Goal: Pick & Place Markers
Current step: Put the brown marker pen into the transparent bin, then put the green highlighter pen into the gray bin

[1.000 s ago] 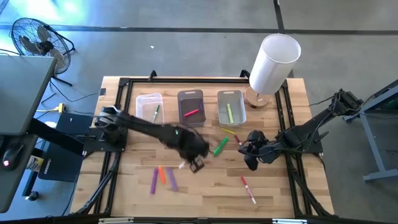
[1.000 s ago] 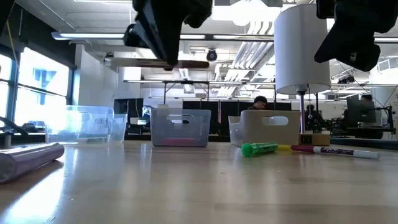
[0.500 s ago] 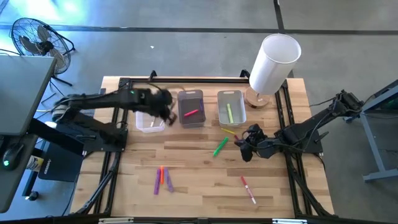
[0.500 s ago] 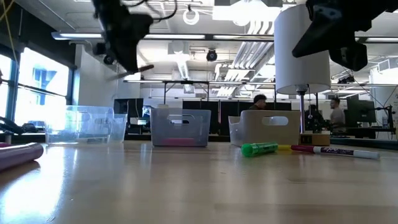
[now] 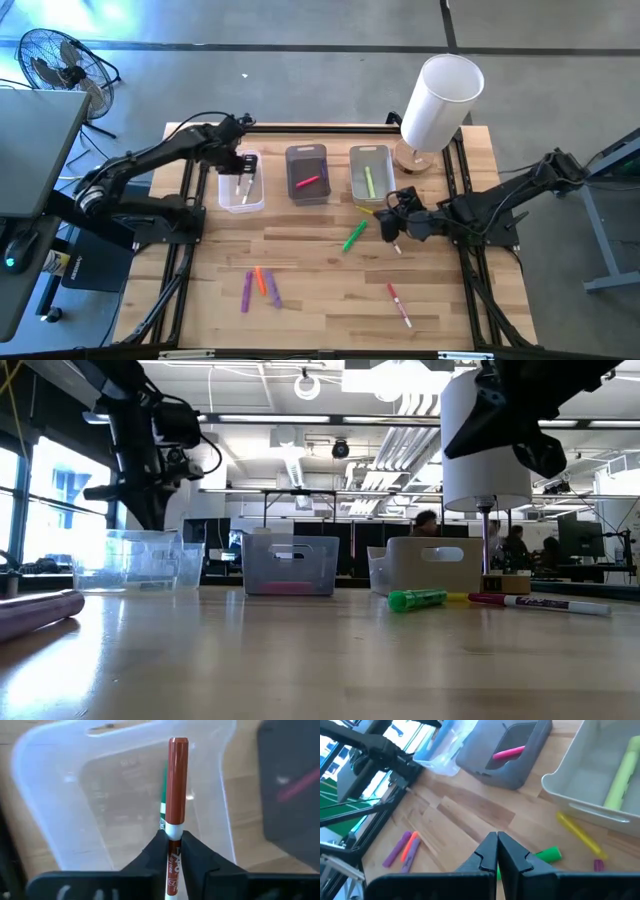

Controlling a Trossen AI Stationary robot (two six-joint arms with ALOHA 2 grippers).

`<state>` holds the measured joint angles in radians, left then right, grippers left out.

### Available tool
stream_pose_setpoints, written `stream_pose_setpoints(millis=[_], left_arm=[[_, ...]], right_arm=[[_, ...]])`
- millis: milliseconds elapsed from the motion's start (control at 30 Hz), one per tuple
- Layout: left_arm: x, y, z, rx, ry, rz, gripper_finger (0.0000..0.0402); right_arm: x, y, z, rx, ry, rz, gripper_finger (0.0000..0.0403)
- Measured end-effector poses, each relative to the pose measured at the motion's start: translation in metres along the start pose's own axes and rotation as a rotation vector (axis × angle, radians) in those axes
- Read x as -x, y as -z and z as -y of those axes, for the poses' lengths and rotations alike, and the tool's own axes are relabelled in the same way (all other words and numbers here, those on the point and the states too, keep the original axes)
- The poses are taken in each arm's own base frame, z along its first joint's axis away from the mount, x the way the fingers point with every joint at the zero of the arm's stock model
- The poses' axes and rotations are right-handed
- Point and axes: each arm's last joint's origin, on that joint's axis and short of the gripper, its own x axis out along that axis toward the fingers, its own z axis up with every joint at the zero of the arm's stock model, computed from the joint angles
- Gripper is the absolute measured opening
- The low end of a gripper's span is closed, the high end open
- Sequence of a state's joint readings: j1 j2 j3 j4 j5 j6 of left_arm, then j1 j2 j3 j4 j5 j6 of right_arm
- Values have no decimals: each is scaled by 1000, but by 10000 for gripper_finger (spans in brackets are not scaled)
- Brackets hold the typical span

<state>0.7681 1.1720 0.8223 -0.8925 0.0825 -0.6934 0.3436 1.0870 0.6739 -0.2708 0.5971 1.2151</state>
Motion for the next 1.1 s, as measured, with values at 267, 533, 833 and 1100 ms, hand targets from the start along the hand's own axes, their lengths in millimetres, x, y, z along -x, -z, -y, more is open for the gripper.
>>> stream_pose_setpoints(millis=[267,533,833,1100], left_arm=[[-10,-1,1,-32,-21,-52,157],[13,2,6,-36,50,27,188],[56,55,75,-253,318,309,64],[51,118,115,-622,443,297,27]], right_arm=[[-4,-5,3,15,9,-13,0],[-6,-7,3,102,-4,-55,0],[-8,-11,5,222,8,-40,0],[-8,-11,5,278,11,-33,0]])
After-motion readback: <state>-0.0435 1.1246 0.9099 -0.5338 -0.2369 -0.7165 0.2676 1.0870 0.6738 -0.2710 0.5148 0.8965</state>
